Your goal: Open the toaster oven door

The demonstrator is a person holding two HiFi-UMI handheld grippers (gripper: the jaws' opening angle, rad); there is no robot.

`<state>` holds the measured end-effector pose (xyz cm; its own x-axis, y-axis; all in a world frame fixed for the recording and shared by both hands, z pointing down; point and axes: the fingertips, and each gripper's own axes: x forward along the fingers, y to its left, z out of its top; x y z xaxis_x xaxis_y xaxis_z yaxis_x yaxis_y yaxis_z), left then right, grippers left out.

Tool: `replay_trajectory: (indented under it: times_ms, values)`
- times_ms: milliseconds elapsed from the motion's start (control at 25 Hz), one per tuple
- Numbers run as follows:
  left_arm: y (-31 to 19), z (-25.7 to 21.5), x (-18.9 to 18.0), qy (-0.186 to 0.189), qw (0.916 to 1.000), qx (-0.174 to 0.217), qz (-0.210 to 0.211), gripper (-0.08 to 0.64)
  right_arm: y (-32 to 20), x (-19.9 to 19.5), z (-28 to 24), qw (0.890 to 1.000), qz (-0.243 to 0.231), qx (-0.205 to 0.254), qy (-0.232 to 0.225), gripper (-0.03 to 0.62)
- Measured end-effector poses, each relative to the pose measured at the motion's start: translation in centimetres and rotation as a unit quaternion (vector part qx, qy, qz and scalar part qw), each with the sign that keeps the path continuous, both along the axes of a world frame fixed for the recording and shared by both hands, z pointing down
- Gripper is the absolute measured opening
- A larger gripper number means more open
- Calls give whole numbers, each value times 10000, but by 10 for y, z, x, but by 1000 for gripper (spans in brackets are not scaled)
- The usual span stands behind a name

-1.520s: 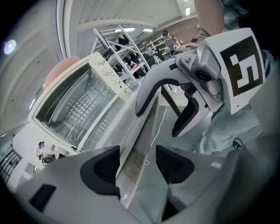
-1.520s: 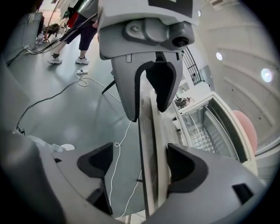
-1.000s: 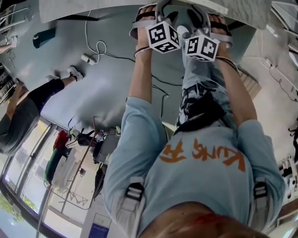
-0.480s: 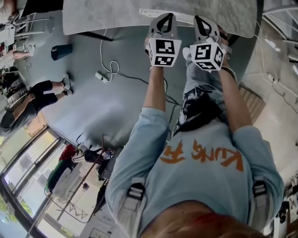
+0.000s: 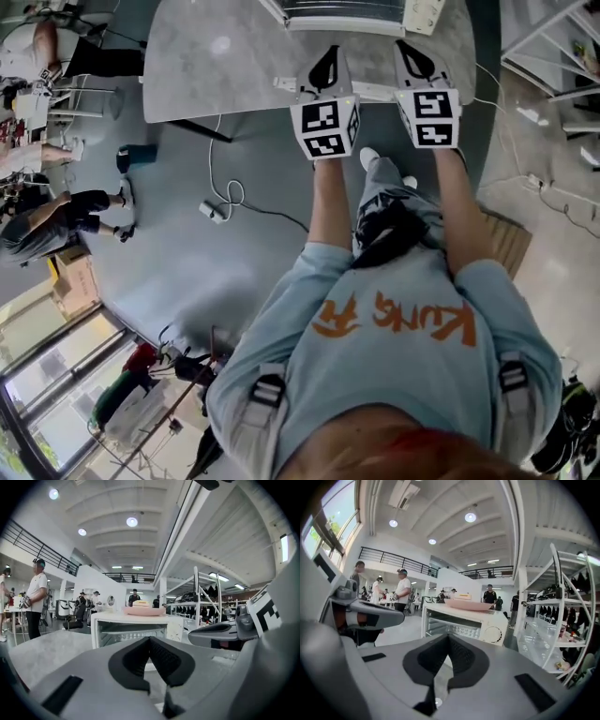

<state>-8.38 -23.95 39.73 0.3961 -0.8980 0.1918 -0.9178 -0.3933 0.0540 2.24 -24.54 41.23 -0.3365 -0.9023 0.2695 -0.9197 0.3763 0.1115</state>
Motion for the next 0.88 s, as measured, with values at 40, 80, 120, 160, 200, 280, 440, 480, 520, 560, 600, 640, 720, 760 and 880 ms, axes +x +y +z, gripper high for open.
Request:
replay_trajectory:
  times_ms: [40,80,120,160,200,280,440,480,520,560,600,640,720,760,880]
  values:
    - [-5,-10,5,65,10000,63,-32,2,-4,7,-11,9999,30,82,-102,-3]
    - [-7,-20,11,117,9998,124,-55,2,-7,15,-22,9997,61,155,-177,-4]
    - [-8,-30,16,167,9997,178,-66,2,-7,22,-32,9995,91,214,-231,-3]
    - [-6,-40,21,214,9995,226,-67,2,-5,30,-41,9992,118,261,-275,-3]
    - [-3,-49,26,248,9993,267,-61,2,-2,37,-50,9989,146,303,-316,-3]
    - [1,-65,34,250,9990,359,-60,2,1,51,-67,9981,221,405,-409,-3]
    - [-13,-93,36,141,9973,676,-228,2,-11,72,-98,9956,345,680,-553,-3]
    - [-16,-98,36,123,9968,740,-271,2,-13,75,-103,9952,348,715,-566,-3]
    - [-17,-102,37,117,9963,792,-306,2,-14,77,-106,9949,340,741,-587,-5]
    - [-17,-106,38,122,9959,834,-326,2,-14,78,-109,9947,325,763,-615,-5]
    - [-18,-109,40,129,9956,867,-327,2,-14,80,-112,9944,312,790,-636,-5]
    - [-18,-111,43,132,9954,892,-314,2,-14,81,-115,9941,306,819,-641,-5]
    - [-18,-115,50,129,9953,920,-278,3,-15,86,-120,9938,314,867,-623,-4]
    - [-18,-115,53,127,9953,921,-264,2,-15,88,-121,9937,323,879,-616,-3]
    - [-20,-109,59,112,9959,849,-286,2,-18,97,-121,9937,340,875,-613,-3]
